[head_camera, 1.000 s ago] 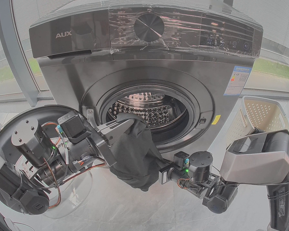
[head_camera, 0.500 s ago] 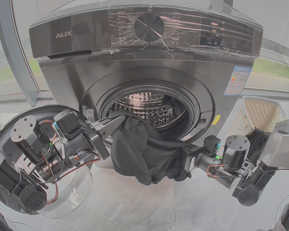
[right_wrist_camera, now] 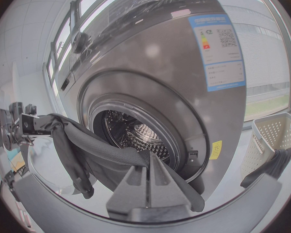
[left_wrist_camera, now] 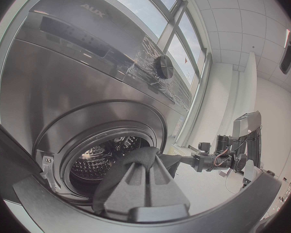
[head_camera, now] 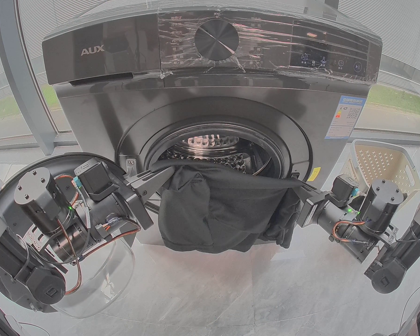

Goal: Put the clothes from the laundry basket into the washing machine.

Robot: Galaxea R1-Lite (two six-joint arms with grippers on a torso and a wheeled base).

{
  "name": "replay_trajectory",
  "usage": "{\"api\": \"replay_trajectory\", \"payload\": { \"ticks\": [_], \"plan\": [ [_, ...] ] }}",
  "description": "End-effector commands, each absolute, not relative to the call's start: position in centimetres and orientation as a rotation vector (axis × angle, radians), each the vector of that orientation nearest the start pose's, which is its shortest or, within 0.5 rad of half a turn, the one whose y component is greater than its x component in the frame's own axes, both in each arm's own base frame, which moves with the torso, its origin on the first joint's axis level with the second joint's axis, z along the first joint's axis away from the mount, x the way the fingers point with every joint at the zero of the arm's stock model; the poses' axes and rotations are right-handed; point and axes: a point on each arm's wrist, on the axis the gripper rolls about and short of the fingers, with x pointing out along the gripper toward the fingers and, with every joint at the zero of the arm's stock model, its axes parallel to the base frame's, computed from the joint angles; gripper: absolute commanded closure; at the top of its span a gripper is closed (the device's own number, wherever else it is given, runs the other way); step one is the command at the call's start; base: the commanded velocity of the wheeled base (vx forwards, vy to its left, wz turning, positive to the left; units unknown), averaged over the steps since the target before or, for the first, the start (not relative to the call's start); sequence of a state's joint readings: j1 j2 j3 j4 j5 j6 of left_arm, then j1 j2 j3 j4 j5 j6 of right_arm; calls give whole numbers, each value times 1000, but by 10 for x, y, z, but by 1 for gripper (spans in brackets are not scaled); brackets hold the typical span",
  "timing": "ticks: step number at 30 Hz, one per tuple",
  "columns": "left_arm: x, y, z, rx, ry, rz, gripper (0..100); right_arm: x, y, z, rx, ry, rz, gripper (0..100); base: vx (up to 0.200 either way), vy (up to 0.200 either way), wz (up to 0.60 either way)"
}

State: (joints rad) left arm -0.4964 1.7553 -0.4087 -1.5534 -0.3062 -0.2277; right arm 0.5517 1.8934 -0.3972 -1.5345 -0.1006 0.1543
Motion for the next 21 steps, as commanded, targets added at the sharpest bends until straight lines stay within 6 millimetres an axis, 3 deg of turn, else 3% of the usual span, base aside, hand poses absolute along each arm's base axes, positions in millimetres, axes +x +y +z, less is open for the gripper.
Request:
{"api": "replay_trajectory", "payload": {
  "ticks": [1, 17, 21],
  "plan": [
    [230, -133, 163, -233, -125, -824, 100, 237, 141, 124, 196, -8, 447, 100, 0, 0, 0],
    [235, -128, 153, -213, -94, -790, 100, 242, 144, 134, 268, -40, 452, 100, 0, 0, 0],
    [235, -128, 153, -213, -94, -788, 100, 241, 144, 128, 270, -12, 454, 100, 0, 0, 0]
  ]
}}
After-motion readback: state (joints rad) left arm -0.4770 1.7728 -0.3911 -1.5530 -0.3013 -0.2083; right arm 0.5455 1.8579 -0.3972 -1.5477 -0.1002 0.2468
